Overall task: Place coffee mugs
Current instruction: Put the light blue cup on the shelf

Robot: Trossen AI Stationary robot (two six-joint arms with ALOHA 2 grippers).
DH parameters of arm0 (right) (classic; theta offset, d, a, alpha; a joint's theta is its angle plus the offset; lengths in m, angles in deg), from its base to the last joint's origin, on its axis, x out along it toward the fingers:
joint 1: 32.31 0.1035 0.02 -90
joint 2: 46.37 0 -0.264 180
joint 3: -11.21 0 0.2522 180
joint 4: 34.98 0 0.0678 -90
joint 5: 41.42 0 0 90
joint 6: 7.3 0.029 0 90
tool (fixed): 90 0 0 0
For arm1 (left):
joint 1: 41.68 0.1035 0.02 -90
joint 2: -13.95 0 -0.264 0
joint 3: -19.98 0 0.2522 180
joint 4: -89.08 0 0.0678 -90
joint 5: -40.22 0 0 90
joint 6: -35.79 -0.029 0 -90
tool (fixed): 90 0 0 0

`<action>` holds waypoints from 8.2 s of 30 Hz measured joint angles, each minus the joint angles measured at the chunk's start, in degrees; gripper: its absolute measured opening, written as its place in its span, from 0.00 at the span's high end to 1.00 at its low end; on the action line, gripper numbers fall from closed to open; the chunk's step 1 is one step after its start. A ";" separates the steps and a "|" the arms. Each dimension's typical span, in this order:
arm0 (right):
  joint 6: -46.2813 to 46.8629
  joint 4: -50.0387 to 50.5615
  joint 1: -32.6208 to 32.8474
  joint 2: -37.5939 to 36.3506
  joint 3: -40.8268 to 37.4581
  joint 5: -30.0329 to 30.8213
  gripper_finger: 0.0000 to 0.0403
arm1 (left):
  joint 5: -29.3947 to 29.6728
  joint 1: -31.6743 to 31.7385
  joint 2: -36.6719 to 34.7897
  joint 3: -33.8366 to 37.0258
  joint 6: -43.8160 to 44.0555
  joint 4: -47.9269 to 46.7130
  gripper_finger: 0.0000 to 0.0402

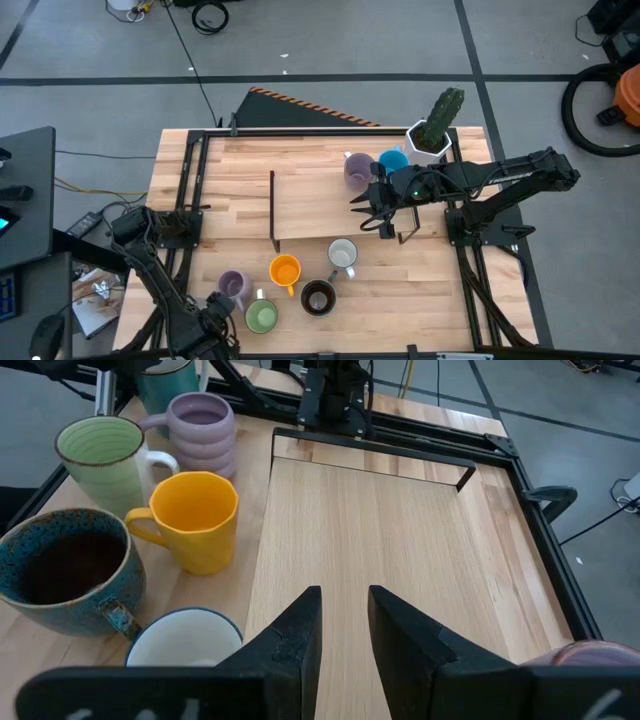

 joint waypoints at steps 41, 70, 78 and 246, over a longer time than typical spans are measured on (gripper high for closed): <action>0.05 -0.87 -0.43 0.00 0.00 0.00 0.77 | 16.13 16.93 -22.80 -0.07 -52.33 -19.11 0.91; 2.40 -0.83 -5.31 0.00 0.00 -2.49 0.77 | 26.46 24.03 -26.66 -0.07 -85.88 -18.98 0.91; 2.43 -0.85 -5.47 0.00 0.00 -2.49 0.77 | 27.90 28.25 -36.38 -0.09 -85.94 -19.05 0.91; 8.22 8.13 -1.60 -10.51 1.07 -5.46 0.77 | 3.81 74.68 -22.87 16.13 -118.36 45.84 0.34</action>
